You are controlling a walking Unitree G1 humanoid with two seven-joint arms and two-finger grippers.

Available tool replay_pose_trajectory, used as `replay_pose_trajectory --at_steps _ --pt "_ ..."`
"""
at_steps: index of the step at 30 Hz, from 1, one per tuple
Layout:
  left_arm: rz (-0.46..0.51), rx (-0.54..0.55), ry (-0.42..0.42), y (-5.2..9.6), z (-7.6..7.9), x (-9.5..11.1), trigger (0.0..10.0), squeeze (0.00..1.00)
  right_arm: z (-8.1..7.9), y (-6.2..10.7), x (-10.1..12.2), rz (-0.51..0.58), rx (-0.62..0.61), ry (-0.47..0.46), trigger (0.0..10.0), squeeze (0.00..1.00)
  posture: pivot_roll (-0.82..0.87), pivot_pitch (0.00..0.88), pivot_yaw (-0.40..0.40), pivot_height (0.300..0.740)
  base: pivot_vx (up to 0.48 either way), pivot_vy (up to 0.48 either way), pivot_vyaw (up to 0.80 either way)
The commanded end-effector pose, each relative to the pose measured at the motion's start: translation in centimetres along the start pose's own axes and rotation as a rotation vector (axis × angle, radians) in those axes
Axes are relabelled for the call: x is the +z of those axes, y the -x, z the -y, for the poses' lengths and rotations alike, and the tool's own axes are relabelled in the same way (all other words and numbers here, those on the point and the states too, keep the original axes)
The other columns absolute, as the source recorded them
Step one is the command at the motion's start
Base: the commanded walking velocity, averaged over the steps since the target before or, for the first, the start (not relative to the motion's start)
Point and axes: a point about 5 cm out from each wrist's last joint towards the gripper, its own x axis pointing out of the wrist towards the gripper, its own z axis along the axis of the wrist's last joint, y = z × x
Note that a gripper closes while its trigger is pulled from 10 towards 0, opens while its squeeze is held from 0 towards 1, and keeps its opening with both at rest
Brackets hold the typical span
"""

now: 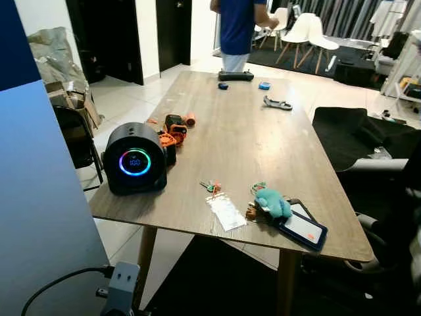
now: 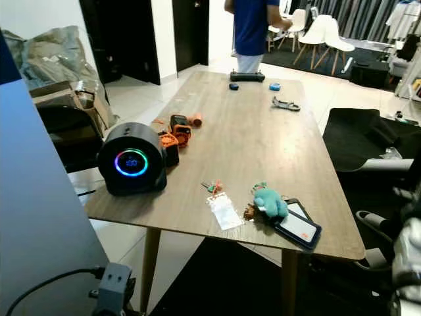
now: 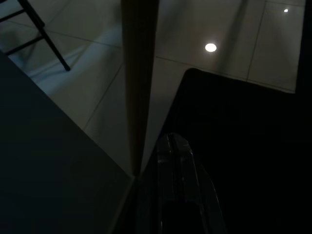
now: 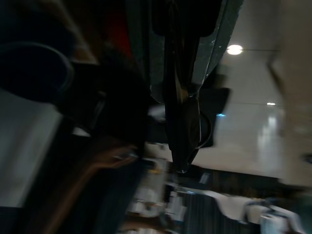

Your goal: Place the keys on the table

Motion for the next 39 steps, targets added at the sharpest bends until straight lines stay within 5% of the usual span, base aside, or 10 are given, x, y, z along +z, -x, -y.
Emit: replay_pose_trajectory --at_steps 1,2,3,4,8,12,20,26,33,39 --pt "-0.016 -0.001 -0.013 0.2 -0.4 -0.3 10.0 0.00 -3.9 0.0 -0.1 -0.046 0.162 0.002 10.0 0.00 0.10 0.030 -0.032 0.740 0.000 0.000 0.00" --pt "-0.016 -0.001 -0.013 0.1 -0.4 -0.2 10.0 0.00 -5.8 0.0 0.4 -0.040 0.231 0.001 10.0 0.00 0.10 0.030 -0.032 0.740 0.000 0.000 0.00" --pt "-0.016 -0.001 -0.013 0.1 -0.4 -0.2 10.0 0.00 -5.8 0.0 0.4 -0.040 0.231 0.001 10.0 0.00 0.10 0.030 -0.032 0.740 0.000 0.000 0.00" --pt "-0.015 -0.003 -0.013 0.1 -0.4 -0.2 10.0 0.00 -8.8 0.2 1.1 -0.039 0.332 -0.005 10.0 0.00 0.10 0.031 -0.030 0.740 0.000 0.000 0.00" --pt "-0.013 -0.005 -0.013 0.0 -0.4 -0.1 10.0 0.00 -11.2 0.6 1.3 -0.063 0.411 -0.018 10.0 0.00 0.10 0.033 -0.029 0.740 0.000 0.000 0.00" --pt "-0.017 -0.010 -0.012 0.0 -0.1 -0.2 10.0 0.00 -16.9 2.6 0.9 -0.138 0.625 0.045 10.0 0.00 0.10 0.043 -0.033 0.740 0.000 0.000 0.00" --pt "-0.021 -0.009 -0.007 0.4 0.1 -0.6 10.0 0.00 -21.7 5.8 0.4 -0.193 0.877 0.077 10.0 0.00 0.10 0.059 -0.038 0.740 0.000 0.000 0.00" --pt "-0.024 -0.011 -0.003 0.6 0.3 -0.8 10.0 0.00 -23.1 6.9 0.2 -0.227 0.926 0.063 10.0 0.00 0.10 0.069 -0.042 0.740 0.000 0.000 0.00" --pt "-0.027 -0.005 0.000 0.6 0.2 -0.8 10.0 0.00 -26.7 10.0 1.2 -0.189 1.193 0.029 10.0 0.00 0.10 0.070 -0.047 0.740 0.000 0.000 0.00" --pt "-0.027 -0.001 0.000 0.6 0.2 -0.8 10.0 0.00 -27.9 12.1 0.5 -0.197 1.314 0.071 10.0 0.00 0.10 0.064 -0.051 0.740 0.000 0.000 0.00"
